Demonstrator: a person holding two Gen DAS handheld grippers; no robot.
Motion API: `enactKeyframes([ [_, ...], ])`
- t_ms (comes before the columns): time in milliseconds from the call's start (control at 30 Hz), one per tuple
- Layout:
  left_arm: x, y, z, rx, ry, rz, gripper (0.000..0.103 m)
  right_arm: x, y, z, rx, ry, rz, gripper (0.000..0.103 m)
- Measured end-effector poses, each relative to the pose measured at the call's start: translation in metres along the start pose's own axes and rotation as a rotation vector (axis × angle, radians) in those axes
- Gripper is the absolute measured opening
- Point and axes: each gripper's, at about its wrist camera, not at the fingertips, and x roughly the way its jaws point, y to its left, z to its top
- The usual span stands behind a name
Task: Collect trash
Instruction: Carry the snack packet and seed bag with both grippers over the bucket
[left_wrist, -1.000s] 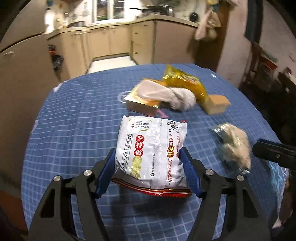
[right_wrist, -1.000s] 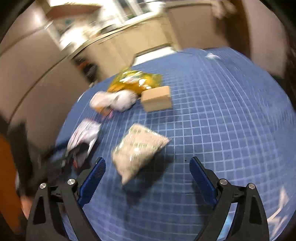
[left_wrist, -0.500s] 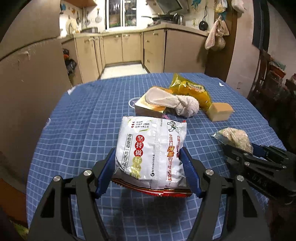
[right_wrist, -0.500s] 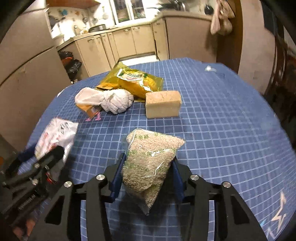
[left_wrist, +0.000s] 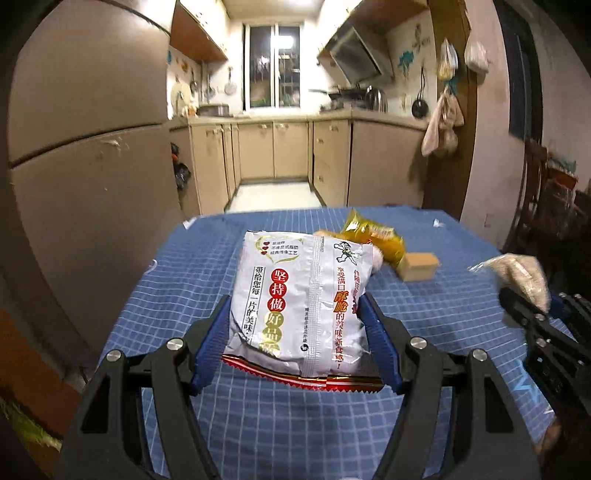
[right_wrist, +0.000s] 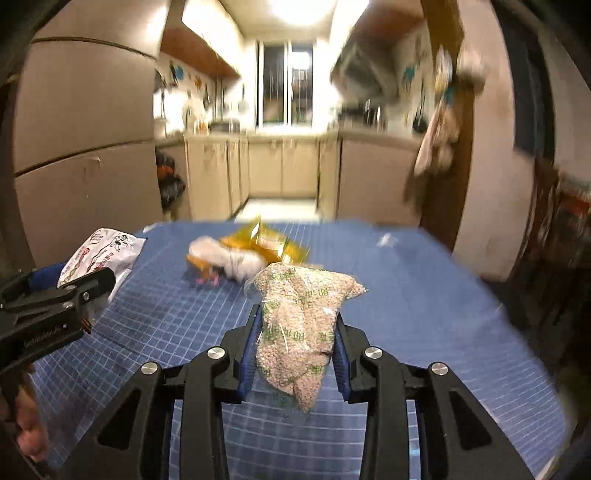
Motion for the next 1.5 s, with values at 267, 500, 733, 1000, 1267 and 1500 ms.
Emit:
enactKeyframes([
  [267, -0.056, -0.017, -0.005, -0.001, -0.089, -0.006, 0.065, -0.084, -0.019, 0.006, -0.003, -0.117, -0.029, 0.035],
  [500, -0.098, -0.053, -0.006, 0.014, -0.15, -0.074, 0.065, -0.155, -0.048, -0.006, 0.03, -0.15, -0.095, 0.035],
  [733, -0.123, -0.103, -0.016, 0.062, -0.163, -0.179, 0.065, -0.213, -0.093, -0.025, 0.069, -0.151, -0.172, 0.036],
  [1000, -0.14, -0.158, -0.026, 0.12, -0.149, -0.297, 0.065, -0.269, -0.157, -0.043, 0.119, -0.139, -0.253, 0.036],
  [1267, -0.151, -0.233, -0.047, 0.21, -0.086, -0.451, 0.065, -0.316, -0.241, -0.08, 0.198, -0.059, -0.374, 0.036],
  [1500, -0.143, -0.308, -0.083, 0.317, 0.074, -0.608, 0.065, -0.337, -0.317, -0.133, 0.296, 0.097, -0.432, 0.036],
])
